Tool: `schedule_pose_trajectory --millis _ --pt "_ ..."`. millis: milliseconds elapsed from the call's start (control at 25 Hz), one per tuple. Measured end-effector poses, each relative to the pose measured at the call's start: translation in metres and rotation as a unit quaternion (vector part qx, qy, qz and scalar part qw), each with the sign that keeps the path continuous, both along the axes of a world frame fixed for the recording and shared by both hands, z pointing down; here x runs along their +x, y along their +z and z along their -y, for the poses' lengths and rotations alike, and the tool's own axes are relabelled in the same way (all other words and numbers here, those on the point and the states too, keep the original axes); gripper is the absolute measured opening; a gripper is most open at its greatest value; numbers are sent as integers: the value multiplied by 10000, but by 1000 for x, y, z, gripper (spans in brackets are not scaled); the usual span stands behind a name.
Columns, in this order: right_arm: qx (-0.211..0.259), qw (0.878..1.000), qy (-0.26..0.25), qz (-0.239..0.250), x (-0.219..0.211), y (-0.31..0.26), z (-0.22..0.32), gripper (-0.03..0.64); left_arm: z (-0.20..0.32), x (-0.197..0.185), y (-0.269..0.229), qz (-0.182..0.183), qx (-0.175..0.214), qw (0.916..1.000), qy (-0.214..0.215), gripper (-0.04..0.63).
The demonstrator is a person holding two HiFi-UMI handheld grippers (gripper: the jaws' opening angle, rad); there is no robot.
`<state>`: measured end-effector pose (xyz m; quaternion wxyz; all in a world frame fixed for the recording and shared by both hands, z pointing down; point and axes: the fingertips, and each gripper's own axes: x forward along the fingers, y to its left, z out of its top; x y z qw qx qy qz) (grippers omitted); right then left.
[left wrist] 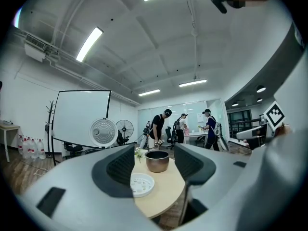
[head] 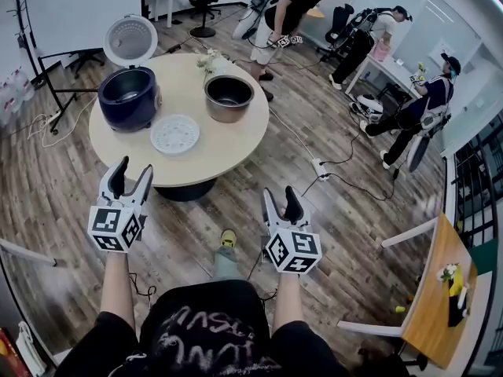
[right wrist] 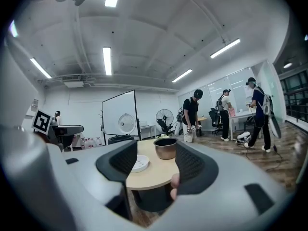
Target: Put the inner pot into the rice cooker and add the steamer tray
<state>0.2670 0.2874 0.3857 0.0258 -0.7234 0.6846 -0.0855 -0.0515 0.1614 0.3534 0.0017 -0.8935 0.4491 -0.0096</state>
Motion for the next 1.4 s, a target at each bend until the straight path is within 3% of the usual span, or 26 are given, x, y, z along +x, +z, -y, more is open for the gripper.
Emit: schedule_pose_trajectory --millis 320,1040,1400 --pt "-113 9999 -1 60 34 13 66 252 67 38 12 151 -112 9998 53 259" --pt "-913 9930 -520 540 149 59 299 250 264 151 61 297 -1028 9933 -443 259" --pt "-1396 9843 -816 703 159 90 383 250 329 178 94 356 -1456 9871 -563 259"
